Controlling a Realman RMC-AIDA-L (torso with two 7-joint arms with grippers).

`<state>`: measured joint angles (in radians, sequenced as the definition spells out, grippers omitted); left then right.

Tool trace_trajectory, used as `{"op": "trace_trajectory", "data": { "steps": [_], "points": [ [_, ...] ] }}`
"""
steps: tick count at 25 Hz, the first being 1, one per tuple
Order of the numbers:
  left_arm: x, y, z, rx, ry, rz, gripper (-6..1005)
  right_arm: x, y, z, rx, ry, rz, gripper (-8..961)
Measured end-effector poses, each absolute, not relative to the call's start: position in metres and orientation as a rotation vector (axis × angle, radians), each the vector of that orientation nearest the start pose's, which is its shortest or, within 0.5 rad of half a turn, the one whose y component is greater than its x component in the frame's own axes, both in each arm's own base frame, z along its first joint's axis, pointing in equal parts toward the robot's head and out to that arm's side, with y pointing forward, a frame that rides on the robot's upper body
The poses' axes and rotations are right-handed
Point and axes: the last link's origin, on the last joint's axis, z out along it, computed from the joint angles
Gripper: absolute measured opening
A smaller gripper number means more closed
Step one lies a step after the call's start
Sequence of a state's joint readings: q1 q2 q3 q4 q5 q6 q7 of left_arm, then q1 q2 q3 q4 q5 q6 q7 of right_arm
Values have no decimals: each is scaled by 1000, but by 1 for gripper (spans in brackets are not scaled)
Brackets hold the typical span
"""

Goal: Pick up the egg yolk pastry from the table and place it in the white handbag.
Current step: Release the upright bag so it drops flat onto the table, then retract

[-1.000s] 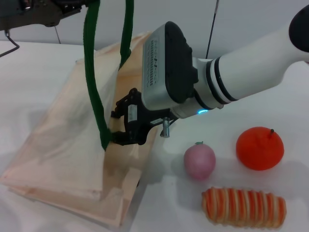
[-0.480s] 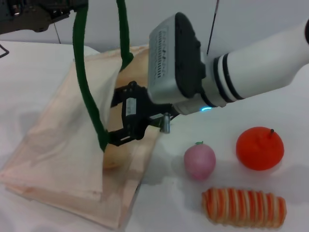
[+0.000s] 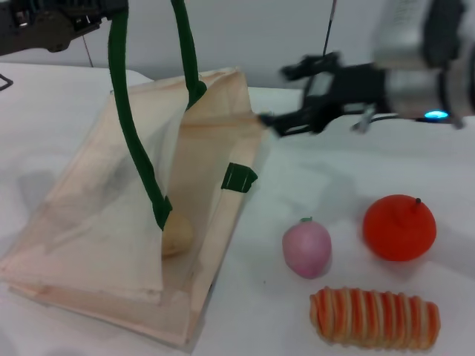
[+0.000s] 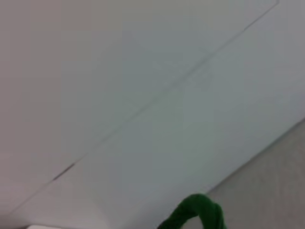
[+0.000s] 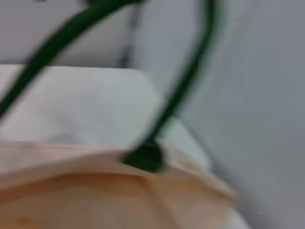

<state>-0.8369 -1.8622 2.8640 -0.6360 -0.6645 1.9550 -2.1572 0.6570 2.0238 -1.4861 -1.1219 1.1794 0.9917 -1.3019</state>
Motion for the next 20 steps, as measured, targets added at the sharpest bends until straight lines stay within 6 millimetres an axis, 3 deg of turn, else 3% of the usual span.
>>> {"op": "trace_trajectory", "data": {
  "steps": [6, 13, 18, 20],
  "points": [
    [-243, 373, 140, -2271, -1485, -1343, 211, 151, 413, 19, -2486, 262, 333, 884],
    [-254, 375, 139, -2197, -1435, -1338, 215, 165, 408, 32, -2385, 267, 483, 883],
    [-265, 375, 130, -2091, -1242, -1375, 444, 180, 405, 35, -2286, 268, 598, 882],
    [-275, 374, 126, -2012, -1186, -1369, 603, 190, 405, 37, -2228, 282, 644, 882]
  ]
}}
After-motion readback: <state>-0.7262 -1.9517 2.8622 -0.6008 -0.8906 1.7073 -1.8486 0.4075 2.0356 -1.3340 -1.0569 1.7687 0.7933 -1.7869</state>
